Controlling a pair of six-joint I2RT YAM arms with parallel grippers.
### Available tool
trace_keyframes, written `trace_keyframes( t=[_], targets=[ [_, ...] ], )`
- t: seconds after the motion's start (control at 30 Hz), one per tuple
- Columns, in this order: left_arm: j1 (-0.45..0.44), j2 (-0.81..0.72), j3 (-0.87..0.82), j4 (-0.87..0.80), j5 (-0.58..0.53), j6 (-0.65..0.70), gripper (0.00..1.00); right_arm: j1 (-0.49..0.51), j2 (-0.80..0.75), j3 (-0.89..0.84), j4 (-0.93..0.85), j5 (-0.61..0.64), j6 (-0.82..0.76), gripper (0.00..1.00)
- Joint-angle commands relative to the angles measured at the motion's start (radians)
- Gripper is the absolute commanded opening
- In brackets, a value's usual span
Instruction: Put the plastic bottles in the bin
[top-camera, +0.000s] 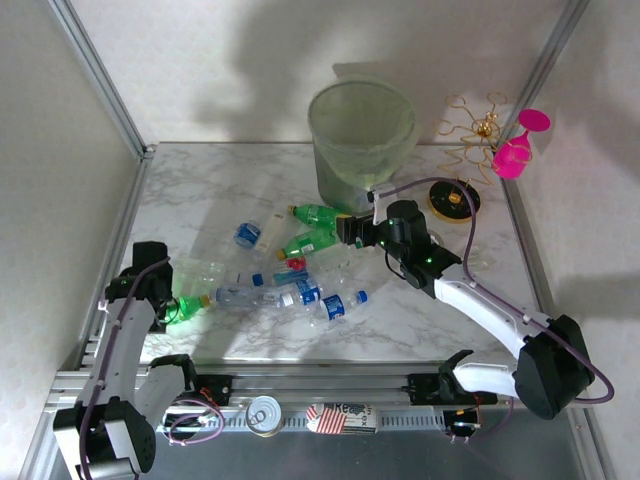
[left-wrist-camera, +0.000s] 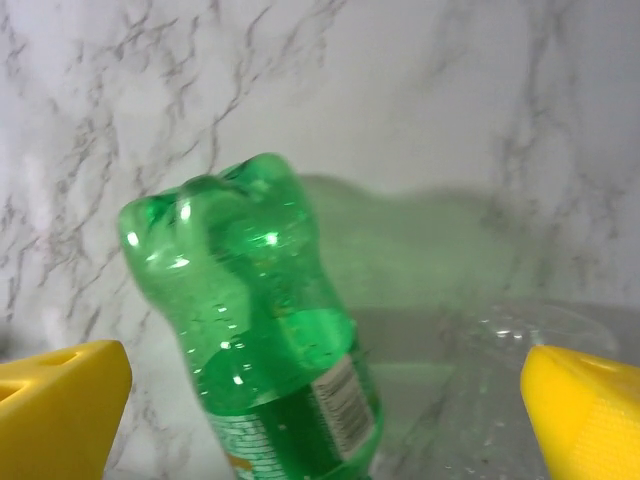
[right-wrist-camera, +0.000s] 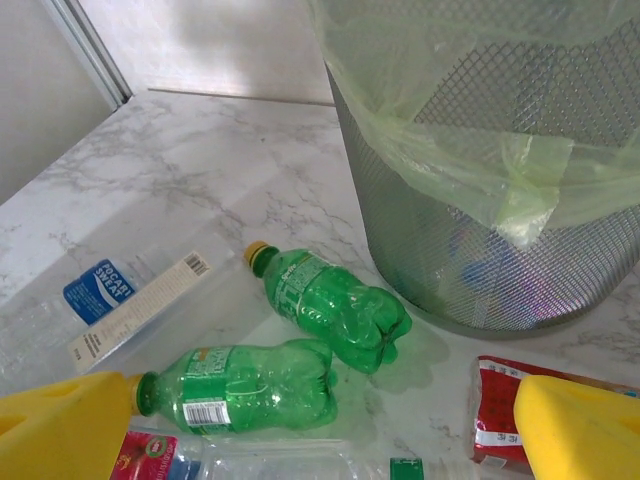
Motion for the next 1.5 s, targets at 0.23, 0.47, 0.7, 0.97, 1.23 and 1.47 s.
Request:
trace_keyframes(
  t=[0.23,0.47,0.7,0.97,1.23,1.47],
  targets=[
    [-0.010,-0.016,-0.138,0.017,0.010,-0.134,0.99,0.006,-0.004,-0.030,0.037,0.001,-0.002,0.99],
    [-0.008,0.173,-0.136,0.163,0.026,-0.063,1.00,0.006,-0.009,-0.028,0.016,0.002,0.007,0.99],
    [-0.010,0.293,-0.151,0.288,0.042,-0.049,0.93,0.007,0.006,0.001,-0.015,0.001,0.005,0.99],
    [-0.008,0.247,-0.168,0.288,0.009,-0.060,0.57,0.006,0.039,0.032,-0.019,-0.018,0.001,0.99],
    [-0.009,0.083,-0.031,0.182,-0.114,-0.024,0.47,0.006,0.046,0.027,0.010,-0.029,-0.001,0.99],
    [-0.068,-0.113,0.105,0.418,-0.127,0.113,0.47,0.006,0.049,0.010,0.041,-0.030,-0.002,0.99]
  ],
)
